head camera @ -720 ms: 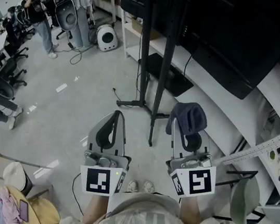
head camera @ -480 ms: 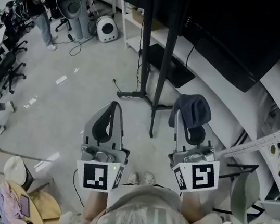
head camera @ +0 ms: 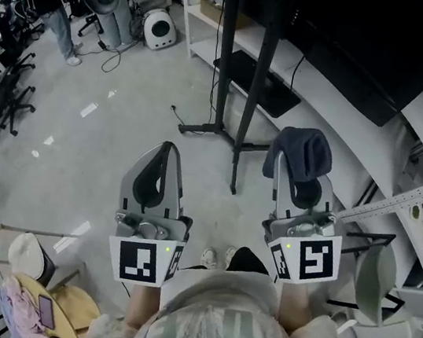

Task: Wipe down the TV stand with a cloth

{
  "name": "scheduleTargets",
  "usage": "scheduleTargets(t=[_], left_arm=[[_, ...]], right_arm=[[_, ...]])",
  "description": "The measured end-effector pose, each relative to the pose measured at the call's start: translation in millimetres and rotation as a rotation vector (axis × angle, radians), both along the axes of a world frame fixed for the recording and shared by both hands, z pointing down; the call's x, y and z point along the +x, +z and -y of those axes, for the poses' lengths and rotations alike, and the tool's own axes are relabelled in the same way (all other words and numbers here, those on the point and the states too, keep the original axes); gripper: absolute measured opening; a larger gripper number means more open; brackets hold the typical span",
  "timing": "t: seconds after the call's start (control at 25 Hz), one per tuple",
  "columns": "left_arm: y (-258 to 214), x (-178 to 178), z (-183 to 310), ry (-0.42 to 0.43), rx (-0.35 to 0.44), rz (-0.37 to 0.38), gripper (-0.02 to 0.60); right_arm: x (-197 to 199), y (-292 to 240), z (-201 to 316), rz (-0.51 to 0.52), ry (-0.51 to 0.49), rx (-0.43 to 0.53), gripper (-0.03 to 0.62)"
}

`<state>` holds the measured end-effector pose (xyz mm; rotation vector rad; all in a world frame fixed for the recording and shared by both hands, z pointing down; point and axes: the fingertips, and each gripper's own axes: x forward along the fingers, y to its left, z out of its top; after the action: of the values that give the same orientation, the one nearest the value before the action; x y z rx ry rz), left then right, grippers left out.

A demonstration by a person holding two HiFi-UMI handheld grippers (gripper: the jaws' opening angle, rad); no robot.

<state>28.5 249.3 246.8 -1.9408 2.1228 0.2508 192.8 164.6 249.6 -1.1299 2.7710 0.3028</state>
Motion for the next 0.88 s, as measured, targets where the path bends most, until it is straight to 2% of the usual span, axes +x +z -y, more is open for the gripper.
scheduleTargets(t=[0.2, 0.4, 0.64, 0.88], left_arm=[[10, -13, 5, 0.035, -0.020, 0.000, 0.014], [10, -20, 37, 0.063, -0.040, 0.019, 0.014], [16, -32, 90, 0.066, -0.058, 0.030, 0.014], [7, -59, 162, 0.013, -0.034, 0.046, 0.014]], right_arm=[[-11, 6, 2, -0.012, 0.013, -0.011, 0.057], [-26, 4, 32, -0.025, 0.005, -0.012, 0.057], [-48, 7, 87, -0.059, -0.008, 0.021, 0.057], [-79, -4, 168, -0.024, -0.054, 0.058, 0.057]])
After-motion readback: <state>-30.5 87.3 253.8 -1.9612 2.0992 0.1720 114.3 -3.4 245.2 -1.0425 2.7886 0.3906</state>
